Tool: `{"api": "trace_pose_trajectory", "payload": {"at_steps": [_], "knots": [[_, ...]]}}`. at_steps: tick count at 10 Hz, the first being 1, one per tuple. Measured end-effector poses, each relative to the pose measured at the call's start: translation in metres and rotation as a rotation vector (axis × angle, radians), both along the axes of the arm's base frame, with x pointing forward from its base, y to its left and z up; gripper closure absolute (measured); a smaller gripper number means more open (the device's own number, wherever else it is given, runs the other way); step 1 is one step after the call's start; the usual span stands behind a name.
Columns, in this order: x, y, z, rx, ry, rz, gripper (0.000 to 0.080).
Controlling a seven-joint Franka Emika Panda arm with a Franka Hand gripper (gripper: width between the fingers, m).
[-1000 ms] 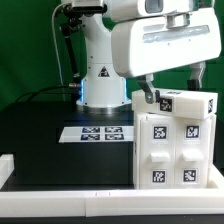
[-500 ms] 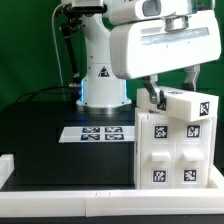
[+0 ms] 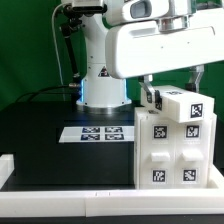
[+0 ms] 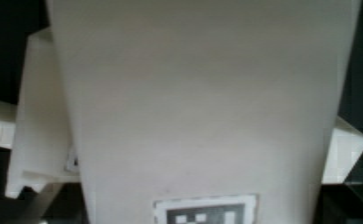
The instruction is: Assemble cabinet
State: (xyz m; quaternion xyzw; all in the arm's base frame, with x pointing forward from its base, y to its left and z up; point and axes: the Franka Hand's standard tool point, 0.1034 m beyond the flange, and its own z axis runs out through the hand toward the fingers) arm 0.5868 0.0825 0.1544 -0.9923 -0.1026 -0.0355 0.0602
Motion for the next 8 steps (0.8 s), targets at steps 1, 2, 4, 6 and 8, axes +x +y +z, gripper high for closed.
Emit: {"api": "trace_pose_trajectory", "payload": {"at_steps": [1, 2, 4, 6, 8], "knots": [[0.0006, -0.0011, 0.0000, 0.009, 0.006, -0.095, 0.0242], [0.0008, -0.0015, 0.0003, 0.016, 0.008, -0.206, 0.0242], [0.0020, -0.0018, 0.0009, 0.034, 0.015, -0.410, 0.0241], [0.0039, -0.0016, 0.0011, 0.050, 0.019, -0.565, 0.0241], [0.0037, 0.0005, 0.0005, 0.065, 0.038, -0.740, 0.0241]]}}
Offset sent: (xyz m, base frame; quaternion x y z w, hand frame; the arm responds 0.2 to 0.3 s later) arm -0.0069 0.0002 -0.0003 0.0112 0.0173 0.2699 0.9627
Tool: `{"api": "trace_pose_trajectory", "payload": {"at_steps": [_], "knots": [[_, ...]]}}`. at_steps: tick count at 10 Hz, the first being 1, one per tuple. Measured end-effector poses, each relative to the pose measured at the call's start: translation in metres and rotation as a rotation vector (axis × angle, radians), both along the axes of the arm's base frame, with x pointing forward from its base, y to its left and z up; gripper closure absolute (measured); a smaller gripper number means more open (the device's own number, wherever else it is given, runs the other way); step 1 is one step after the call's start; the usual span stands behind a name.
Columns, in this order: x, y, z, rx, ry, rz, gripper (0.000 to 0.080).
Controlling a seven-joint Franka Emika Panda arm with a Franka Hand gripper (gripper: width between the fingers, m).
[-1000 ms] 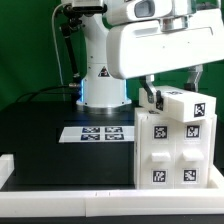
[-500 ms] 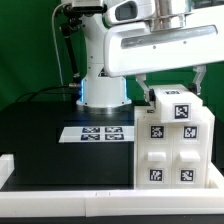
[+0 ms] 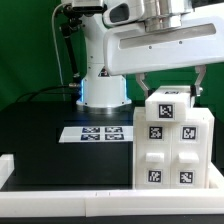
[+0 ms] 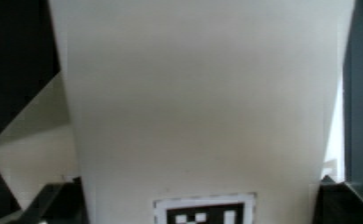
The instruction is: Assemble cabinet
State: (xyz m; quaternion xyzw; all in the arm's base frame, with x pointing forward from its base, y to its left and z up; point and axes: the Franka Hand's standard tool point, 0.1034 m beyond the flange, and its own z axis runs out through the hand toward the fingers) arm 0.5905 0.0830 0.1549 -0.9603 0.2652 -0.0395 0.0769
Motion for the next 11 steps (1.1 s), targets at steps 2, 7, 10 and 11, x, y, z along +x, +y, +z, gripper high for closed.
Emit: {"api": "trace_pose_trajectory", "payload": {"at_steps": [2, 7, 10, 11], "knots": [[-0.0001, -0.0006, -0.0003, 0.013, 0.016, -0.095, 0.0241], [-0.0001, 0.0002, -0.0009, 0.058, 0.052, -0.415, 0.0240], [-0.0009, 0.0008, -0.0010, 0.123, 0.075, -0.717, 0.0240], [-0.0009, 0.0010, -0.0011, 0.135, 0.084, -0.766, 0.0240]]}}
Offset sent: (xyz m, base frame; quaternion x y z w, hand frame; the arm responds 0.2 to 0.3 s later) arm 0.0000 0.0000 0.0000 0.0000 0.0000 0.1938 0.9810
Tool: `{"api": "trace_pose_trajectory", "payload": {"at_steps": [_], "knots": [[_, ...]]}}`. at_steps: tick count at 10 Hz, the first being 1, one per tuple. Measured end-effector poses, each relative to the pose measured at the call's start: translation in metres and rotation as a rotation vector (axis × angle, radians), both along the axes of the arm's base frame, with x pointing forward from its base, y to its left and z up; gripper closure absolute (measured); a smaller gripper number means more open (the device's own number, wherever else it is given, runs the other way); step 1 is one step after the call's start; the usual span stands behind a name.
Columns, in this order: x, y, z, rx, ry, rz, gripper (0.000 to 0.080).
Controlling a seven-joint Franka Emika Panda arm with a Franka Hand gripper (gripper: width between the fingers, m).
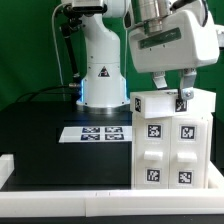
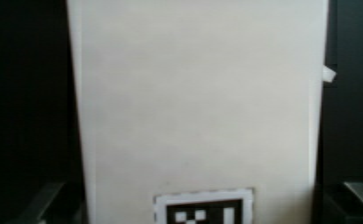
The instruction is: Assemble cabinet
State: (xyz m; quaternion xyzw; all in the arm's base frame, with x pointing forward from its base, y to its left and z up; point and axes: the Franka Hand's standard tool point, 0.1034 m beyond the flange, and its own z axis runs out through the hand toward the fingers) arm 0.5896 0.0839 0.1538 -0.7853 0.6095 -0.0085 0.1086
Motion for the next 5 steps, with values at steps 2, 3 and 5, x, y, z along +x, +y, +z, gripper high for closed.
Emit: {"api": "trace_pose_trajectory", "payload": {"at_steps": [2, 3, 5], "knots": [[0.0009, -0.0007, 0.0000, 0.047, 0.027, -0.194, 0.0240], [0.0009, -0.0016, -0.0004, 0.063, 0.040, -0.268, 0.0240], [0.0023, -0.0009, 0.0011, 0.092, 0.066, -0.440, 0.0240]]}}
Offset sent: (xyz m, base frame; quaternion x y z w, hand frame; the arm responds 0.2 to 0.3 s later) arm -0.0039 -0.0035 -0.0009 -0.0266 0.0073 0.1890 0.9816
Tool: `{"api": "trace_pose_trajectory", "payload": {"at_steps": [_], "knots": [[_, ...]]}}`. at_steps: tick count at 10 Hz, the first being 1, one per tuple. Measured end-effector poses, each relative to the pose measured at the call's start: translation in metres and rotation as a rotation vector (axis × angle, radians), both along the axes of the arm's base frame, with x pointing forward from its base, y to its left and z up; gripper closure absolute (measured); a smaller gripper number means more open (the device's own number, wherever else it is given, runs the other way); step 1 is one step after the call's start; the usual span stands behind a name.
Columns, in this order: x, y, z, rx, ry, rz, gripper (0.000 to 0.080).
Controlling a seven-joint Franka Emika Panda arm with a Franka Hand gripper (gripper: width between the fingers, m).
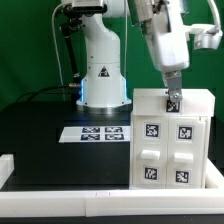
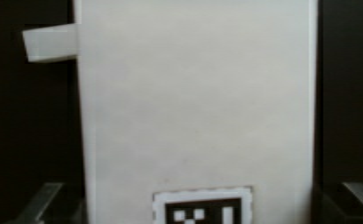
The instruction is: Assemble cabinet
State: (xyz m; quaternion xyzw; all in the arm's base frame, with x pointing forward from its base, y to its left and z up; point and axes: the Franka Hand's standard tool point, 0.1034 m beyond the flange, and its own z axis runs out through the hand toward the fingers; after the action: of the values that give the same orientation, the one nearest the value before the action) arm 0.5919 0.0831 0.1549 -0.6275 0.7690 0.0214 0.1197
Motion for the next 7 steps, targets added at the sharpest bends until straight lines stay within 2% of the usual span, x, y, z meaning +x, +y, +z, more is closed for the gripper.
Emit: {"api": "trace_pose_trajectory", "payload": {"at_steps": [3, 6, 7], "knots": [[0.0016, -0.0026, 0.0017, 0.037, 0.039, -0.230, 0.0240], [0.0026, -0.0059, 0.0019, 0.059, 0.059, -0.295, 0.0240], [0.0028, -0.0052, 0.0019, 0.071, 0.062, -0.311, 0.0174]]}}
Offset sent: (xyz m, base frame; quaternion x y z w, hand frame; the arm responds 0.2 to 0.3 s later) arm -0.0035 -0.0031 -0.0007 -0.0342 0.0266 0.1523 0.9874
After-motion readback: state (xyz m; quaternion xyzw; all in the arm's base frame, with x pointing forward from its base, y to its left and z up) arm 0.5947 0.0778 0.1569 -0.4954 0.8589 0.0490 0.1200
